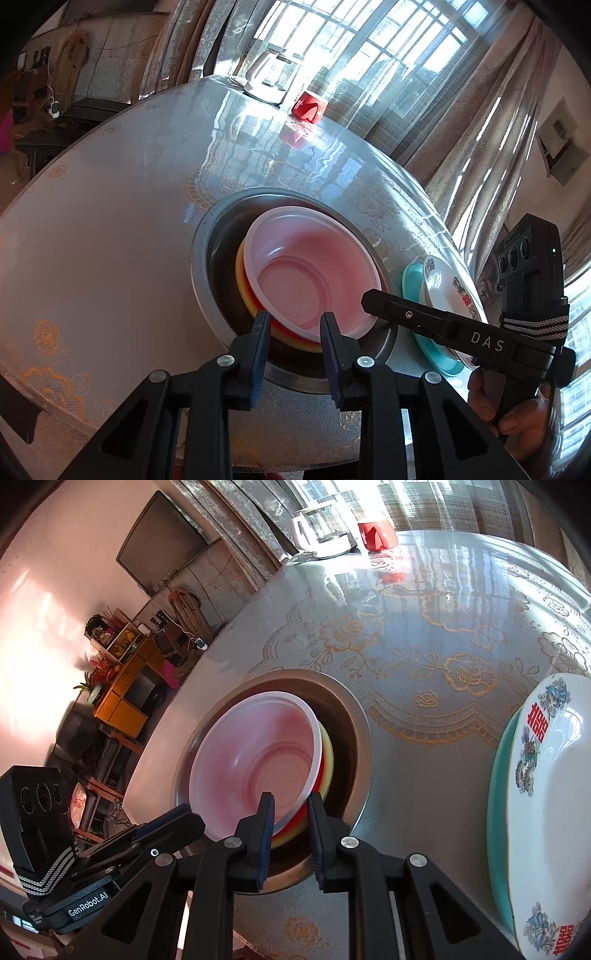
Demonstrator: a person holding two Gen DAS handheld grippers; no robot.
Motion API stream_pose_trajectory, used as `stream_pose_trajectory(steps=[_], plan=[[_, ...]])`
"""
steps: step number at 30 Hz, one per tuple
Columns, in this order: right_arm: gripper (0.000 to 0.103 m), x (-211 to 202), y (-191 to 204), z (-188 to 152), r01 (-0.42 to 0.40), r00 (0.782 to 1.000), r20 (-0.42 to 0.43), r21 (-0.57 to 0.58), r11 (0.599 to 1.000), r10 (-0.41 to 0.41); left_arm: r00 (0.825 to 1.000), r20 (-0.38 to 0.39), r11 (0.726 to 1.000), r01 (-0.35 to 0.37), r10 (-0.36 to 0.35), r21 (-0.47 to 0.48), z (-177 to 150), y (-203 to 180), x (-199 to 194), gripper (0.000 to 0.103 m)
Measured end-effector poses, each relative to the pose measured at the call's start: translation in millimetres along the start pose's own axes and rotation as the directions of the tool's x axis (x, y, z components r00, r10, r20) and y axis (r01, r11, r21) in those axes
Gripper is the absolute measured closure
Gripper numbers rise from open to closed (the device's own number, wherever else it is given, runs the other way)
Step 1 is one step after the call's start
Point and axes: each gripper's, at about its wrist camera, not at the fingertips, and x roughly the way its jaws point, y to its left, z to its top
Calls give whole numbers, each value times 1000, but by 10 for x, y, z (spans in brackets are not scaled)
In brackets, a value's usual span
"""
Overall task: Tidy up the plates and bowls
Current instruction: 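Lower the red bowl into the yellow bowl and open both grippers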
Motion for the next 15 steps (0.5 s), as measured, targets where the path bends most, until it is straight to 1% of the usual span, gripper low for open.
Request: stream_pose_trajectory(steps=[4,9,11,15], plan=[[85,-14,2,-28,-6,1000,9,8,1000,6,1000,8,1000,-6,6,-3,-3,9,-20,74],[85,-36,-16,-48,-13,1000,29,30,999,12,998,43,999,-42,43,-11,4,46,-68,74],[85,-47,-3,-54,-3,999,43,22,1000,2,998,44,999,-45,45,-8,5,45,-59,74],[85,-22,66,-74,23,998,58,-12,1000,-23,994,62,996,-91,90,19,3,1,-44,74]])
